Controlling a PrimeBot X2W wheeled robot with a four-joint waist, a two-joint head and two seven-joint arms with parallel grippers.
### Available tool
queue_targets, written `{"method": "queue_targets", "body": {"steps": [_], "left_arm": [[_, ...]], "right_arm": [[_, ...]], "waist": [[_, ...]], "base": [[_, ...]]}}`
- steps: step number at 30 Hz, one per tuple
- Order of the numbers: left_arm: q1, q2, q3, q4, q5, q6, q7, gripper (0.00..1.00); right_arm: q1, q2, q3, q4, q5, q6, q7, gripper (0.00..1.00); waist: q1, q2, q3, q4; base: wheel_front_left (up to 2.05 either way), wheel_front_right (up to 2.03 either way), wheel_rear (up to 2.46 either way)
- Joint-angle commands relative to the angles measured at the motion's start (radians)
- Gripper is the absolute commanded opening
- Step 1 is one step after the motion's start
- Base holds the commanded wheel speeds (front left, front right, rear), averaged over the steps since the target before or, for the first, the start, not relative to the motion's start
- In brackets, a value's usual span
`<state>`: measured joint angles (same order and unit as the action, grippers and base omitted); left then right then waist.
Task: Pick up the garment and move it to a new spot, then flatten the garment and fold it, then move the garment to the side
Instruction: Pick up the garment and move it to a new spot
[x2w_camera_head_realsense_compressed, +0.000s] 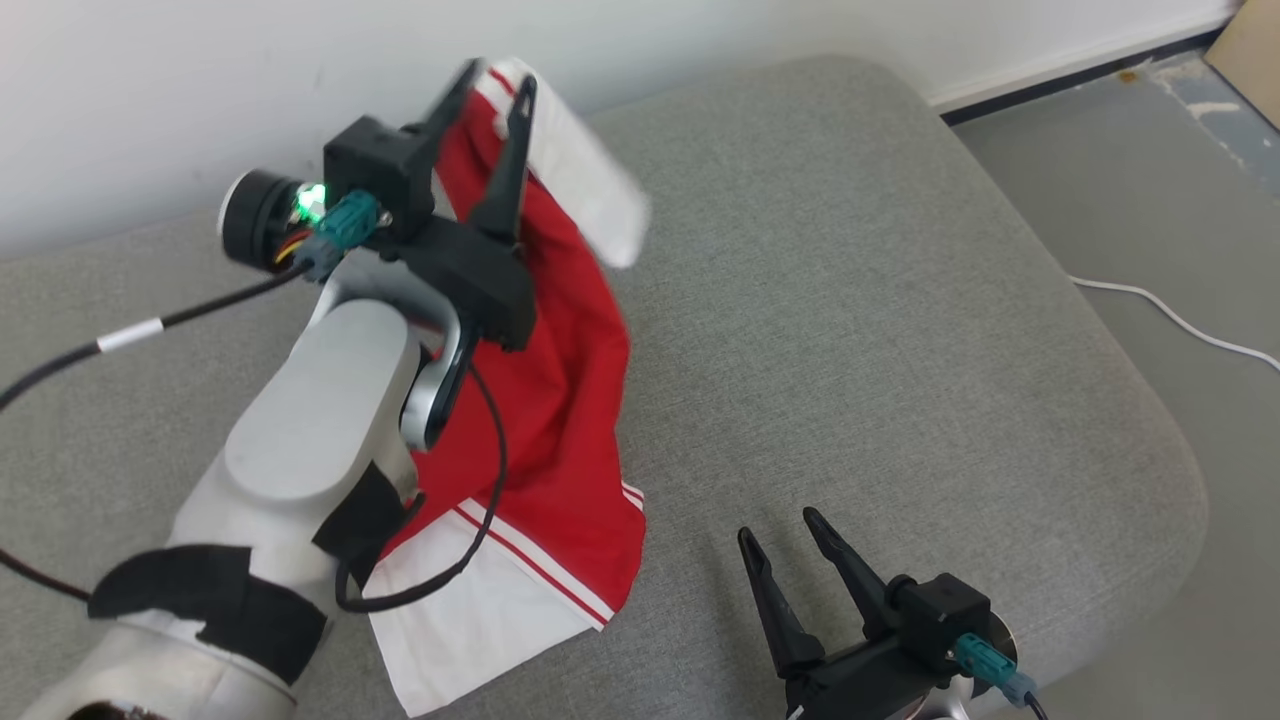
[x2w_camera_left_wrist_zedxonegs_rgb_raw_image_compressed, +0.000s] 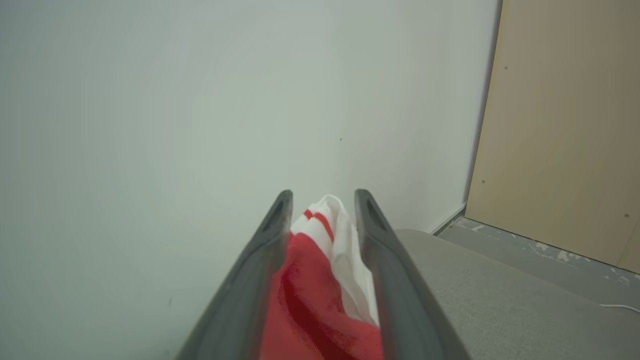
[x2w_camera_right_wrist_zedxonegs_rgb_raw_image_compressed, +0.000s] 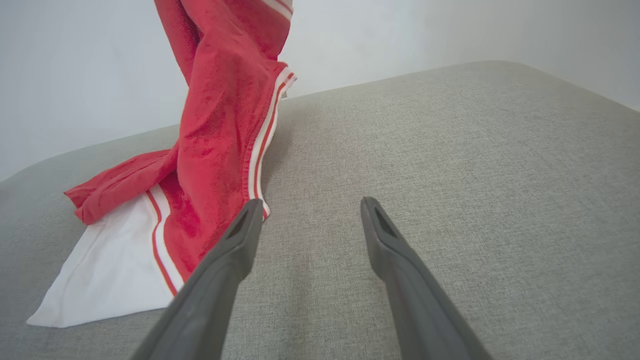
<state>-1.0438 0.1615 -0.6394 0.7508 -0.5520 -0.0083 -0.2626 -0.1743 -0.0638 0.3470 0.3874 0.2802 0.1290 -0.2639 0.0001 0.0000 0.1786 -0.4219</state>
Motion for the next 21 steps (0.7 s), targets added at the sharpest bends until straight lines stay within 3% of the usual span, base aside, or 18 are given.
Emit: {"method": "queue_targets", "body": {"steps": [1, 7, 21], "left_arm": [[0.025, 0.000, 0.016, 0.005, 0.024, 0.005, -0.003, 1.00], [0.143, -0.005, 0.113, 0.002, 0.117, 0.000, -0.003, 1.00], [0.515, -0.016, 0.325, -0.185, 0.260, 0.002, -0.003, 1.00]], "right_arm": [[-0.005, 0.005, -0.006, -0.003, 0.001, 0.003, -0.001, 1.00], [0.001, 0.008, -0.030, -0.025, -0.018, 0.003, -0.001, 1.00], [0.052, 0.001, -0.064, -0.020, -0.048, 0.003, -0.001, 1.00]], "waist": [[-0.0001, 0.0000, 0.015, 0.002], [-0.0001, 0.0000, -0.008, 0.052], [-0.0001, 0.0000, -0.091, 0.165]], "base": [[0.00, 0.00, 0.00], [0.00, 0.00, 0.00], [0.00, 0.00, 0.00]]}}
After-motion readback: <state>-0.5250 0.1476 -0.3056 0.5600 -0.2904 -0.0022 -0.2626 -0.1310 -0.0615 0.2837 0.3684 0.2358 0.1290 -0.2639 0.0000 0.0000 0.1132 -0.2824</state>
